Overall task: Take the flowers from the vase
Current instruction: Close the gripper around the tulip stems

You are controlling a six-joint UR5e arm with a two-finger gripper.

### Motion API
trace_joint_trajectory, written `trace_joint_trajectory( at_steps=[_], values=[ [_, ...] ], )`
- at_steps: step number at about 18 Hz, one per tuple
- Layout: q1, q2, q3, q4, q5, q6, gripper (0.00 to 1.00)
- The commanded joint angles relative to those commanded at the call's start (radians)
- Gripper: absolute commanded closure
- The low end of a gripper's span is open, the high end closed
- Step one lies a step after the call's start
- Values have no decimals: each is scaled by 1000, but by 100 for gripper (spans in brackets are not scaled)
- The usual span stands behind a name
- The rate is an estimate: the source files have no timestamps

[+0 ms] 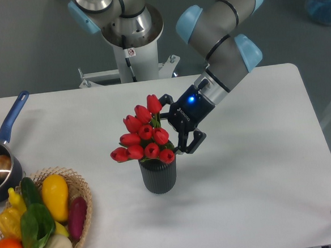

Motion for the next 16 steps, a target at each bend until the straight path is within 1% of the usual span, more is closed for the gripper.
trace_joint_trajectory(
  at_steps=[16],
  values=[
    [-14,-12,0,0,-2,0,0]
  ],
)
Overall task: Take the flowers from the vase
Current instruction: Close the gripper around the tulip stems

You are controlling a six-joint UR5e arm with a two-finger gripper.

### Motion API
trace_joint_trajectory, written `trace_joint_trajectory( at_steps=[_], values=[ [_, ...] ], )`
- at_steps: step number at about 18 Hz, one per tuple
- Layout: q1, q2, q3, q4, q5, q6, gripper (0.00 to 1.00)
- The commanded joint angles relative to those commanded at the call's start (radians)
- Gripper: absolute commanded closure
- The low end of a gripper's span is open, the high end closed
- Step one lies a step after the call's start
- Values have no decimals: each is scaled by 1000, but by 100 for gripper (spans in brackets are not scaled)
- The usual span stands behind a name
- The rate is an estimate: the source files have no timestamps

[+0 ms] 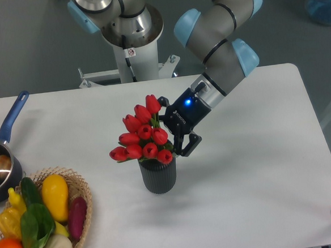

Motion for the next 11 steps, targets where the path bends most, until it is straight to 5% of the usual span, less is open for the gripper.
trace_joint_trajectory(
  at_steps=[3,11],
  values=[
    [2,0,0,0,0,-2,0],
    [15,-3,5,2,-2,0,20]
  ],
)
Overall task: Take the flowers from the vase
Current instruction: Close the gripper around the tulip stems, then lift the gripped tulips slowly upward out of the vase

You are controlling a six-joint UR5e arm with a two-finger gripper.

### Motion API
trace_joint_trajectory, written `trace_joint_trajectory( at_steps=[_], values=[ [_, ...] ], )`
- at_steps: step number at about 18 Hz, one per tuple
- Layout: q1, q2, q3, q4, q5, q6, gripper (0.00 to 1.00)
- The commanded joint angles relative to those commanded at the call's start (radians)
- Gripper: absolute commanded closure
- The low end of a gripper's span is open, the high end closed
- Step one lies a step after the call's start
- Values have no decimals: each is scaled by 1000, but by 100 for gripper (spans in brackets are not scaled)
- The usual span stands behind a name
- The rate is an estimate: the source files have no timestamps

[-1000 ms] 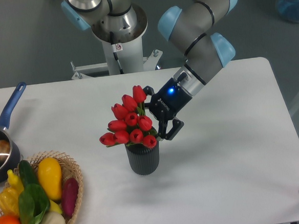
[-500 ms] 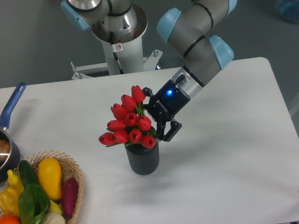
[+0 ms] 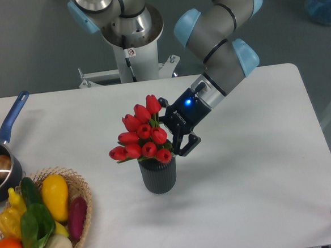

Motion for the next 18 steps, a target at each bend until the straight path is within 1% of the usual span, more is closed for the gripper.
trace_joint_trajectory(
  at_steps=[2,3,4,6,7,9,13,15,18],
  values=[
    [2,-2,-2,-2,0,0,33],
    [3,-2,-2,-2,0,0,37],
    [5,-2,-2,0,0,0,44],
    [5,-3,-2,-2,0,0,47],
    [6,-3,-3,-2,0,0,52],
    [6,-3,-3,-2,0,0,56],
    [14,-3,-3,-2,-5,-2,56],
    [14,-8,-5,-5,-34,-2,56],
    [21,-9,-15,-5,-46,0,56]
  ],
)
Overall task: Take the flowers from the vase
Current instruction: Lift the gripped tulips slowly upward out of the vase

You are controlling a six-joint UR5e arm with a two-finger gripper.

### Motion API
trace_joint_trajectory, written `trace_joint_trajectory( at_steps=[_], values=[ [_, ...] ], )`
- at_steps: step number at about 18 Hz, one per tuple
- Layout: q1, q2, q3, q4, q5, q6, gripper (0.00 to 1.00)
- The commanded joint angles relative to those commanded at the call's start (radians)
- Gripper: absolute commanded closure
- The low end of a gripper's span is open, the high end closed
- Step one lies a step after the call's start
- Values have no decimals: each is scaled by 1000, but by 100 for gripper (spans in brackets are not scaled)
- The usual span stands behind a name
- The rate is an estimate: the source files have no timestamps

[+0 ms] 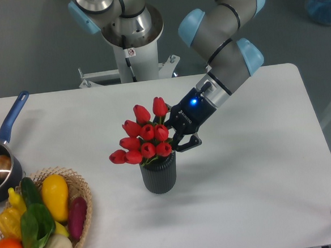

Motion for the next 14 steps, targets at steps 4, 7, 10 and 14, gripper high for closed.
trace_joint_trajectory(
  at_steps=[4,7,10,14],
  values=[
    [2,-2,-9,0,-48,-2,56],
    [12,-2,-22,0,-48,2,56],
    [12,-2,-25,0,-49,2,56],
    [28,2,-54,0,-49,46,56]
  ],
)
